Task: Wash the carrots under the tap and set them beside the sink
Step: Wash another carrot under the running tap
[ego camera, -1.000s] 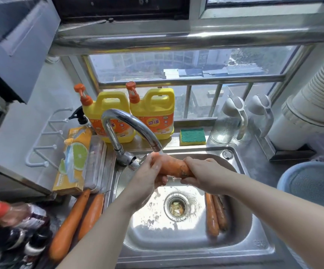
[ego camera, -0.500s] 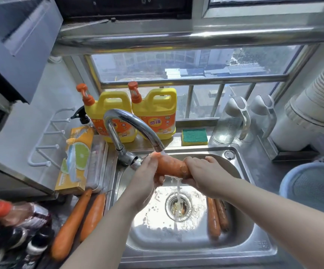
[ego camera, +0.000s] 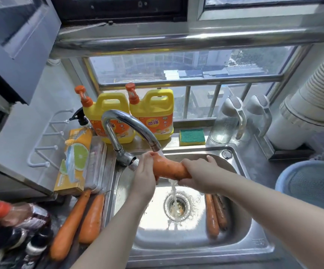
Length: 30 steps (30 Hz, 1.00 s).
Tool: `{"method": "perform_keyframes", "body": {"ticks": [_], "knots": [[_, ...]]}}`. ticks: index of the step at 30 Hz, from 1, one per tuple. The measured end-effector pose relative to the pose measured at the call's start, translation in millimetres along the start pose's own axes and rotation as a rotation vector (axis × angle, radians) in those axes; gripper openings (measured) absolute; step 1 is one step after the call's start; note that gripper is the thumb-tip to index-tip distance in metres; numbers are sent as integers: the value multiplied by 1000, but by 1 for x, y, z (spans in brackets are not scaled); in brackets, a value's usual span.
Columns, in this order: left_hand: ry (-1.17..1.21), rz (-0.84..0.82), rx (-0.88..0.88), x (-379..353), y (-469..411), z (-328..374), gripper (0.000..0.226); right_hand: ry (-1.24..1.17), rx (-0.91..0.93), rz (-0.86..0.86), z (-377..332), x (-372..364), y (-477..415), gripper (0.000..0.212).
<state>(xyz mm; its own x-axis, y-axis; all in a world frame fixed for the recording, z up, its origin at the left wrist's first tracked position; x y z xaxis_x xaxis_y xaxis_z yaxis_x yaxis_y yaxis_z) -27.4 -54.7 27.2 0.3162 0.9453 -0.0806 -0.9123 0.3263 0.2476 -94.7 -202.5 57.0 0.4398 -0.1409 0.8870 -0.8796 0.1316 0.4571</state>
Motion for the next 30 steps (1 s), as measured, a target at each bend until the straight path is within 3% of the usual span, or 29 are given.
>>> {"method": "perform_keyframes", "body": {"ticks": [2,4,6,8,11,14,15,18,22,24,27,30], "knots": [[-156,-165,-28,-2,4,-4,23,-76,22,-95,7,-4,-1,39],[-279,-294,-32,-5,3,-14,34,-148,35,-98,9,-8,0,36],[-386,-251,-27,-6,3,-13,43,-126,22,-23,8,-11,0,38],[-434,-114,-57,-6,-1,-8,39,-33,0,81,5,-13,0,39],[-345,-26,16,-4,-11,-13,42,25,-40,174,3,-11,-1,35],[-56,-124,166,-10,-6,-15,22,85,-63,177,9,-12,-1,35],[-15,-188,190,-13,-2,-14,25,89,-66,163,10,-13,-1,36],[-184,-295,89,-13,3,-13,45,61,-64,136,12,-14,-1,39],[-335,-86,65,-4,-5,-10,38,98,-40,205,2,-9,-1,34],[-140,-16,112,-5,-7,-9,39,108,-44,244,-1,-7,0,30],[111,-110,204,-7,-3,-9,30,137,-67,263,2,-5,1,30],[-233,-247,63,-6,3,-4,50,109,-66,231,5,-4,2,33]]}}
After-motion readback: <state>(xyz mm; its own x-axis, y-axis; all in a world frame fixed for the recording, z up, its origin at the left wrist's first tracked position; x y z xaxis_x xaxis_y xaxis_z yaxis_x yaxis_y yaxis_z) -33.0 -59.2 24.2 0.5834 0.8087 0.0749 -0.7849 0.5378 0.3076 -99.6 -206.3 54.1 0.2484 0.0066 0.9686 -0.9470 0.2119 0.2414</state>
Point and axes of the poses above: each hand's wrist, its own y-axis away from the middle knuckle, its own x-axis out of the back of the hand, z = x × y, the point moved 6 cm from there along -y, towards the middle knuckle, and after that the axes turned 9 degrees about y, right-handed, at the moved point
